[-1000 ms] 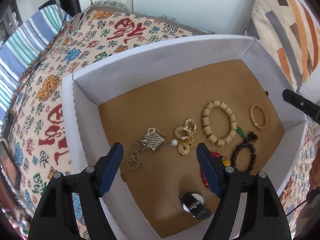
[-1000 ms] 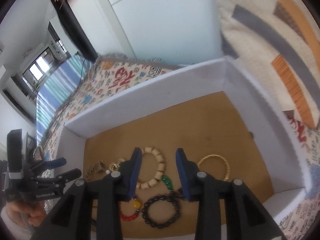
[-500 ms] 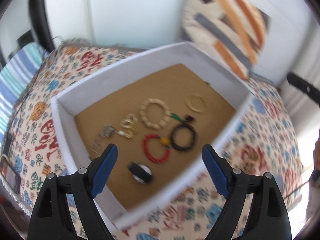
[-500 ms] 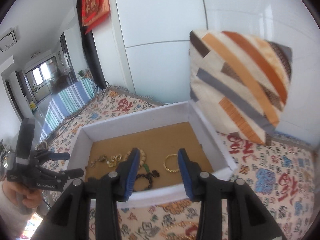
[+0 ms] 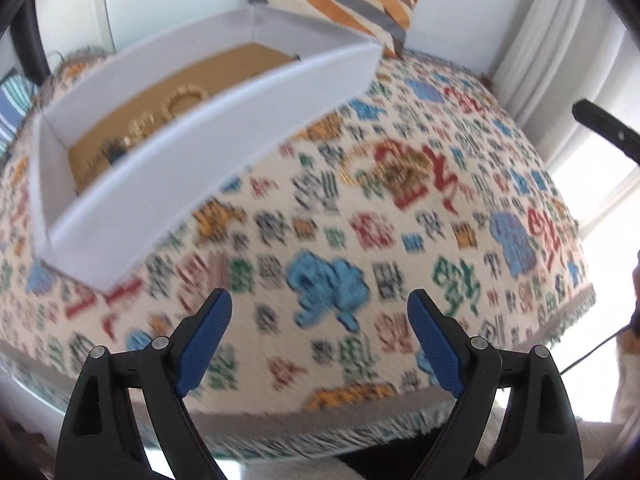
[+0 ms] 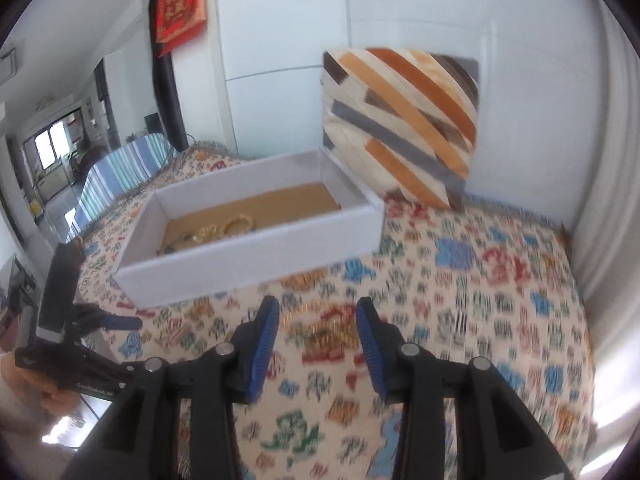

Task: Organize jewelry
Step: 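Withdraw both tools from the box back over the remaining jewelry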

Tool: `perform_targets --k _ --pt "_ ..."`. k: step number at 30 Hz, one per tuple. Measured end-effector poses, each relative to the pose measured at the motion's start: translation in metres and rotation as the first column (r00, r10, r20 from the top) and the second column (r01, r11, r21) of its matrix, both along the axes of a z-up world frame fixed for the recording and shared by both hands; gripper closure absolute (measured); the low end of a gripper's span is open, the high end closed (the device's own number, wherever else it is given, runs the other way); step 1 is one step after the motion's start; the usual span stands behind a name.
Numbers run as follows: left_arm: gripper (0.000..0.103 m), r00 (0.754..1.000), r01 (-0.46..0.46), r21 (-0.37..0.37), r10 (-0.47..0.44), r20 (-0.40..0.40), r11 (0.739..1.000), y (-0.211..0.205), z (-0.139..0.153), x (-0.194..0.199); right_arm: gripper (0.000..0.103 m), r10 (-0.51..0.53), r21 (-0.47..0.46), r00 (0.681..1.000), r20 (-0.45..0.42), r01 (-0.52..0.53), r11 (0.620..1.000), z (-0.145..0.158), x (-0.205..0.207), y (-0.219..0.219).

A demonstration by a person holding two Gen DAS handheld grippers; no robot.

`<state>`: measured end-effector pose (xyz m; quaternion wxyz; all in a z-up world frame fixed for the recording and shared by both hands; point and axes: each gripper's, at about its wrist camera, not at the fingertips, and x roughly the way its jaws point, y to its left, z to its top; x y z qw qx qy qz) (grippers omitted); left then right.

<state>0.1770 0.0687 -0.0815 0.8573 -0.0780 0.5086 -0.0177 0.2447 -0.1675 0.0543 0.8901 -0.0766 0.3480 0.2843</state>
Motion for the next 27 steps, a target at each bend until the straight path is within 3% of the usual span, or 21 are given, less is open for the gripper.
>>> perform_targets --k 4,11,27 --pt "0.013 0.999 0.029 0.009 -0.029 -0.033 1.0 -0.027 -0.015 -0.016 0.062 -0.064 0.035 0.995 -0.074 0.067 0.997 -0.032 -0.03 -0.029" --pt "0.013 0.996 0.08 0.027 -0.079 -0.05 0.996 -0.046 -0.022 -0.022 0.062 -0.129 0.046 0.972 -0.198 0.141 0.989 -0.072 -0.048 -0.052" --pt "0.013 0.997 0.043 0.033 -0.04 -0.065 0.999 -0.032 -0.028 -0.022 0.062 -0.049 0.038 0.975 -0.215 0.059 0.998 -0.077 -0.052 -0.019"
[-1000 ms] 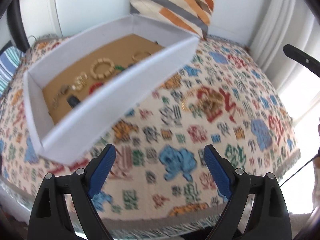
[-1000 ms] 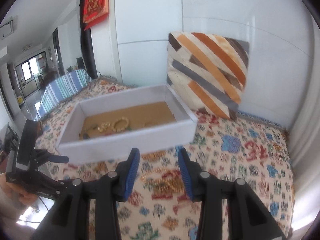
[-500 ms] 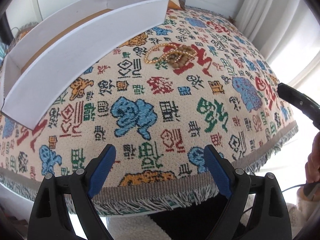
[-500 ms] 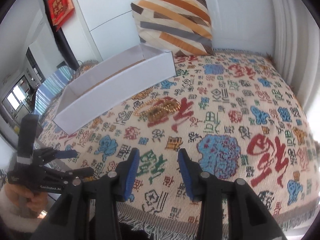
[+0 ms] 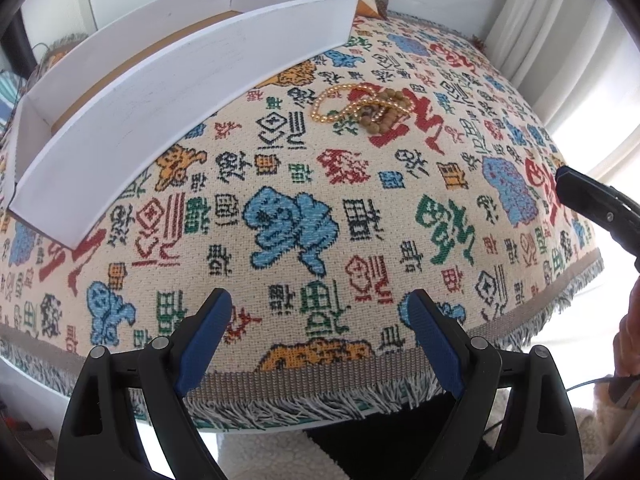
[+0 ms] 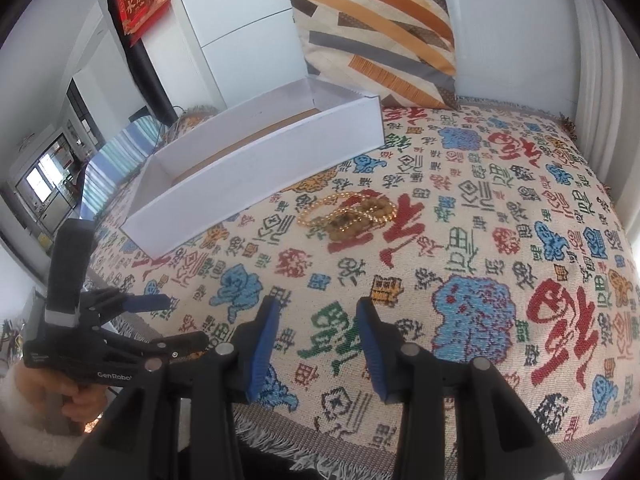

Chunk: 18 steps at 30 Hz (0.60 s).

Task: Organize jewelry
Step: 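Withdraw both tools from the box back over the remaining jewelry, then grasp the gold bead chain with the right tool and lift it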

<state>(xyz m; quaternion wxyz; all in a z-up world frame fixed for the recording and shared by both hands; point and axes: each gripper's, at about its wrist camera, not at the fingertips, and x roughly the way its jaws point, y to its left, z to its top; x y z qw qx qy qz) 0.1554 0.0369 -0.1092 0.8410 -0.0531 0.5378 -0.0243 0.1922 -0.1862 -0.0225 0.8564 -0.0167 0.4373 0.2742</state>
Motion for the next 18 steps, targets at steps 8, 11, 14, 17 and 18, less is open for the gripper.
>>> perform_targets --k 8,11,14,17,18 --pt "0.013 0.999 -0.047 -0.01 0.047 -0.001 0.999 0.021 0.0 0.01 0.062 0.026 -0.035 1.0 -0.001 -0.026 0.999 0.008 0.02 -0.004" --pt "0.013 0.998 -0.067 -0.022 0.066 -0.025 0.998 0.024 -0.007 0.014 0.062 0.055 -0.09 0.998 -0.008 -0.055 0.994 0.004 0.042 0.001" --pt "0.013 0.997 -0.06 -0.03 0.059 -0.041 0.998 0.019 -0.012 0.015 0.062 0.097 -0.176 0.995 -0.011 -0.097 0.98 -0.012 0.07 0.016" --pt "0.013 0.998 -0.043 -0.026 0.041 -0.048 0.999 0.013 -0.014 0.014 0.062 0.138 -0.234 0.99 -0.023 -0.14 0.962 -0.034 0.101 0.034" --pt "0.013 0.998 -0.04 -0.024 0.039 -0.049 0.999 0.012 -0.014 0.014 0.062 0.156 -0.252 0.987 -0.025 -0.158 0.955 -0.041 0.113 0.042"
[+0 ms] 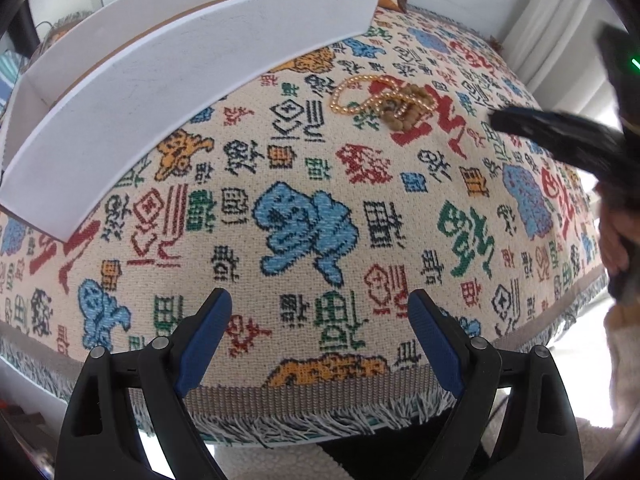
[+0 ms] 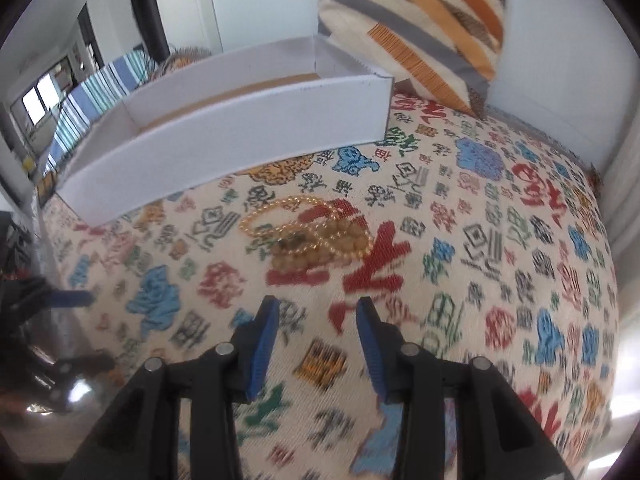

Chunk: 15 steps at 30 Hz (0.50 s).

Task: Organize jewelry
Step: 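Grasp the gold bead chain with the right tool and lift it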

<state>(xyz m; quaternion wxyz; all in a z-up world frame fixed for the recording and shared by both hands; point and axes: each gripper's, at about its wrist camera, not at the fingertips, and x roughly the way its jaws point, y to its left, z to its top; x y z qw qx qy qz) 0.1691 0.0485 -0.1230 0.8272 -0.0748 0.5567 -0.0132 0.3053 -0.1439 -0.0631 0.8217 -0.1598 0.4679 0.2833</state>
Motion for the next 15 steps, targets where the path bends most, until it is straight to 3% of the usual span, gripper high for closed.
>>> perform_targets --k 7,13,15 --pt "0.013 1.0 -0.028 0.006 0.028 -0.008 1.0 0.009 0.0 -0.003 0.064 0.137 -0.095 0.991 -0.004 -0.137 0.986 -0.031 0.042 0.047" --pt "0.013 0.998 -0.053 0.0 0.053 -0.019 0.999 0.021 -0.003 -0.005 0.095 0.225 -0.23 0.974 -0.032 -0.226 0.947 -0.054 0.047 0.069" --pt "0.013 0.998 -0.056 0.0 0.056 -0.025 0.998 0.023 -0.005 -0.006 0.095 0.219 -0.21 0.975 -0.028 -0.22 0.953 -0.046 0.043 0.066"
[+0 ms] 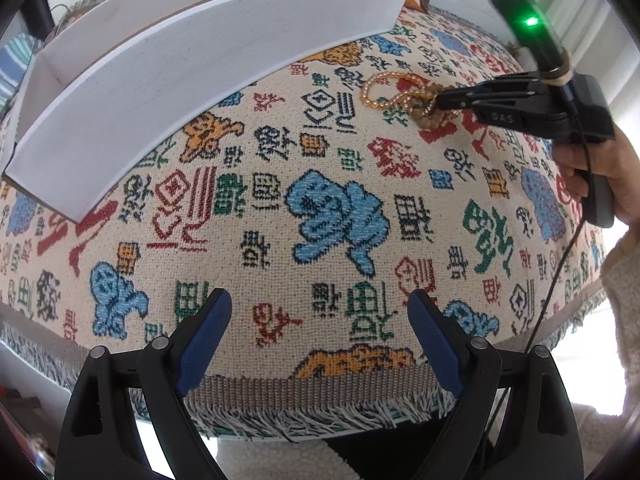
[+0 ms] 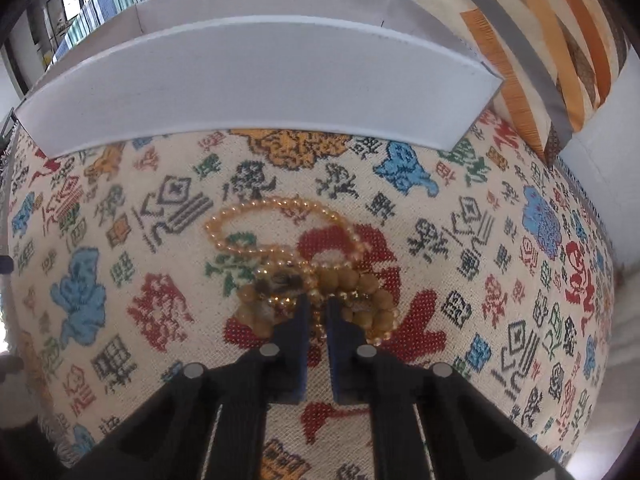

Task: Organize jewelry
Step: 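Grasp the gold bead chain with the right tool and lift it, then grasp the brown bead bracelet with the left tool while the right tool holds the gold chain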

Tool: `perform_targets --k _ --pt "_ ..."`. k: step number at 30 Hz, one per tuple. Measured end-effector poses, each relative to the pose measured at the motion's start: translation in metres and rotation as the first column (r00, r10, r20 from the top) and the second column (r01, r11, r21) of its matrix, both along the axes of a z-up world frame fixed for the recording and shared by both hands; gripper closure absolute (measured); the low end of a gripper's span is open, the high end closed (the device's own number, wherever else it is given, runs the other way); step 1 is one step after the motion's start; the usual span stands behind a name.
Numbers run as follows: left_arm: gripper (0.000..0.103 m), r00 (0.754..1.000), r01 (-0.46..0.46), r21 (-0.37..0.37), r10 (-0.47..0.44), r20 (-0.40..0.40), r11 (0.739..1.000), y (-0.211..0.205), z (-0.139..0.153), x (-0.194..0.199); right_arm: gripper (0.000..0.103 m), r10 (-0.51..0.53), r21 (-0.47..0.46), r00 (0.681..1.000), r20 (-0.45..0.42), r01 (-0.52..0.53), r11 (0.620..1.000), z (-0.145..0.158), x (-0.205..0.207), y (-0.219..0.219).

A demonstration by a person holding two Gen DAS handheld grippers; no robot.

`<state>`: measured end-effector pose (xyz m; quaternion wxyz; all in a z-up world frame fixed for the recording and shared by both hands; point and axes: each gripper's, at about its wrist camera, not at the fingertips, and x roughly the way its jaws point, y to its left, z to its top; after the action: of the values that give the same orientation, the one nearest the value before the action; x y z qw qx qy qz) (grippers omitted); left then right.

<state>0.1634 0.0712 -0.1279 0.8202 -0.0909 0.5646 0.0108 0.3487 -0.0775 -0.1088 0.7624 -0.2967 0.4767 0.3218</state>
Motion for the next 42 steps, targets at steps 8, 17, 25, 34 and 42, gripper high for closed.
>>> perform_targets --k 8,17,25,34,42 --pt "0.013 0.999 0.016 -0.021 -0.016 -0.029 1.0 -0.004 -0.006 0.007 0.095 -0.133 0.271 0.989 -0.057 0.144 0.952 0.074 -0.002 -0.041" --pt "0.013 0.998 0.046 -0.028 -0.047 -0.049 0.999 -0.017 -0.007 0.022 0.099 -0.192 0.434 0.977 -0.092 0.213 0.876 0.124 -0.014 -0.091" --pt "0.013 0.994 0.091 -0.014 -0.092 -0.056 0.996 -0.038 -0.009 0.03 0.094 -0.345 0.39 0.93 -0.124 0.365 0.845 0.094 -0.004 -0.144" --pt "0.013 0.989 0.12 -0.023 -0.122 -0.081 0.992 -0.059 -0.017 0.036 0.072 -0.333 0.256 0.897 -0.291 0.409 0.876 0.009 0.004 -0.125" --pt "0.013 0.989 0.125 0.006 -0.124 -0.08 0.992 -0.063 -0.014 0.037 0.095 -0.325 0.251 0.917 -0.231 0.379 0.891 0.006 0.004 -0.094"
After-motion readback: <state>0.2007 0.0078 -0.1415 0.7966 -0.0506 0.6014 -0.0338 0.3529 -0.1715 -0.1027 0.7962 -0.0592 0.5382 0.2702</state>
